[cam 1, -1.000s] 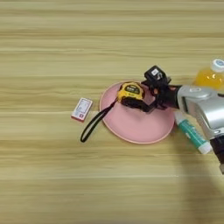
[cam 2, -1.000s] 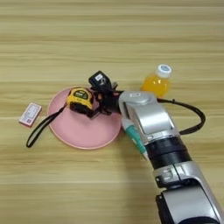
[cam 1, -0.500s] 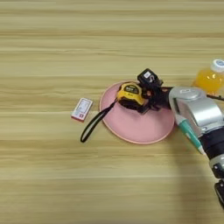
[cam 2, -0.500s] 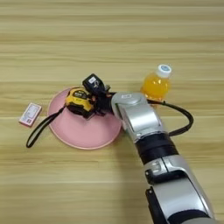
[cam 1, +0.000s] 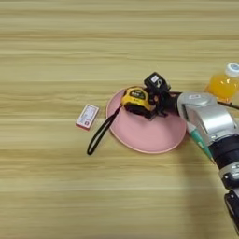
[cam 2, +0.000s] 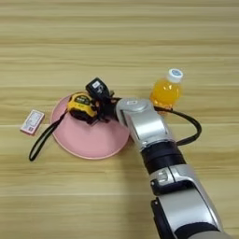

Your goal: Move the objects on the table

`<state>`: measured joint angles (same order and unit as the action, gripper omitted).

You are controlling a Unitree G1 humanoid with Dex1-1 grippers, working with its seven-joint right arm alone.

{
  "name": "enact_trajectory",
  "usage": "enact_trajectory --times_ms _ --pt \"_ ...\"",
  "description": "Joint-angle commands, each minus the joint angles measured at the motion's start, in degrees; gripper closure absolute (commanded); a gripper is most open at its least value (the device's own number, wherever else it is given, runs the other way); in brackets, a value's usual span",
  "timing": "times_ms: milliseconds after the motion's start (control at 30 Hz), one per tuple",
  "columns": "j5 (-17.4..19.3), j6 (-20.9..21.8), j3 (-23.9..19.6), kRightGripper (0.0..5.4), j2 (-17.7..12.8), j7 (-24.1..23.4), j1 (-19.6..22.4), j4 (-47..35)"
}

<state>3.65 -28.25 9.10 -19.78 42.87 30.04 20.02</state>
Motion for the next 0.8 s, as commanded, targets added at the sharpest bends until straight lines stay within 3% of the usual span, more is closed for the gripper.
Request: enact_trajectory --times_ms 33,433,800 --pt "1.44 0.56 -2.06 1.09 -0.54 -0.77 5.49 -7.76" --pt "3.20 -5.04 0.68 1.09 1.75 0.66 2.30 -23.84" --pt "3.77 -6.03 7.33 1.09 2.66 4.71 1.43 -29.73"
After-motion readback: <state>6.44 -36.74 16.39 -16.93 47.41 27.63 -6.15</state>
